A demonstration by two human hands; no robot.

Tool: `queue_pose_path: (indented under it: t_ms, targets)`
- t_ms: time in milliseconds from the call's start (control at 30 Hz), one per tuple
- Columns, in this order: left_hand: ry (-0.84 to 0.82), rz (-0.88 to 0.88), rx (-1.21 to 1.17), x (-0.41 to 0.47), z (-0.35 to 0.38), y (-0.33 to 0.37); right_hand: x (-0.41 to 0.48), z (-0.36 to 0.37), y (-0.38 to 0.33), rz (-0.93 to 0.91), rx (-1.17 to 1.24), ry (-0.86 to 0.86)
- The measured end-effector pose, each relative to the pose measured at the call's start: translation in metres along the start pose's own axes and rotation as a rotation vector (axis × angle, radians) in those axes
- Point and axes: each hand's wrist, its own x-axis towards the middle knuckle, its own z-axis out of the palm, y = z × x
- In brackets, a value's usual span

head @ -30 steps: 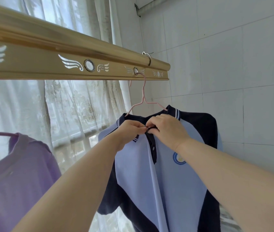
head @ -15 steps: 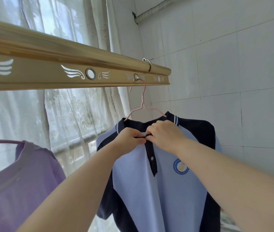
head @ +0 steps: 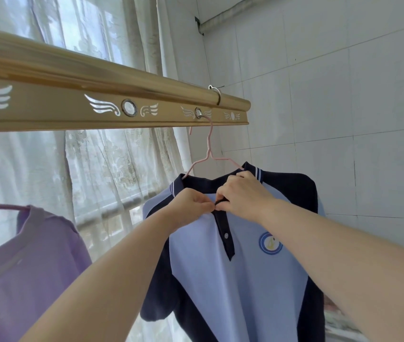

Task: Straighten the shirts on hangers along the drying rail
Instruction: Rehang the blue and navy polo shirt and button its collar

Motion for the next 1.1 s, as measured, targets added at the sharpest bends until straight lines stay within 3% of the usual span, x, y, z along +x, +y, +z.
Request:
queue_pose_path:
  t_ms: [167,300,500,667,800,1000,1100]
  targets:
    - [-0.018,0.000,0.078,0.000,-0.002,0.001,0.001,-0.002,-0.001,0.007,0.089,-0.056]
    - [-0.033,-0.003,0.002,-0.001,-0.002,0.001,0.002,-0.001,-0.005,0.106,0.373,-0.005]
    - [-0.081,0.012,-0.135,-0.002,-0.011,-0.003,0.006,-0.010,0.004,0.201,0.760,-0.165]
    - [-0.089,0.042,-0.137,-0.002,-0.011,-0.001,0.010,-0.011,0.005,0.238,0.728,-0.162]
    - [-0.043,0.099,0.005,0.001,-0.007,-0.005,0.014,-0.006,0.008,0.253,0.664,-0.268]
    - [0.198,0.223,0.323,0.011,0.002,-0.022,0.011,0.002,0.005,0.323,0.698,-0.304]
    - [0.274,0.186,0.261,0.009,0.002,-0.029,0.005,0.004,0.001,0.304,0.639,-0.322]
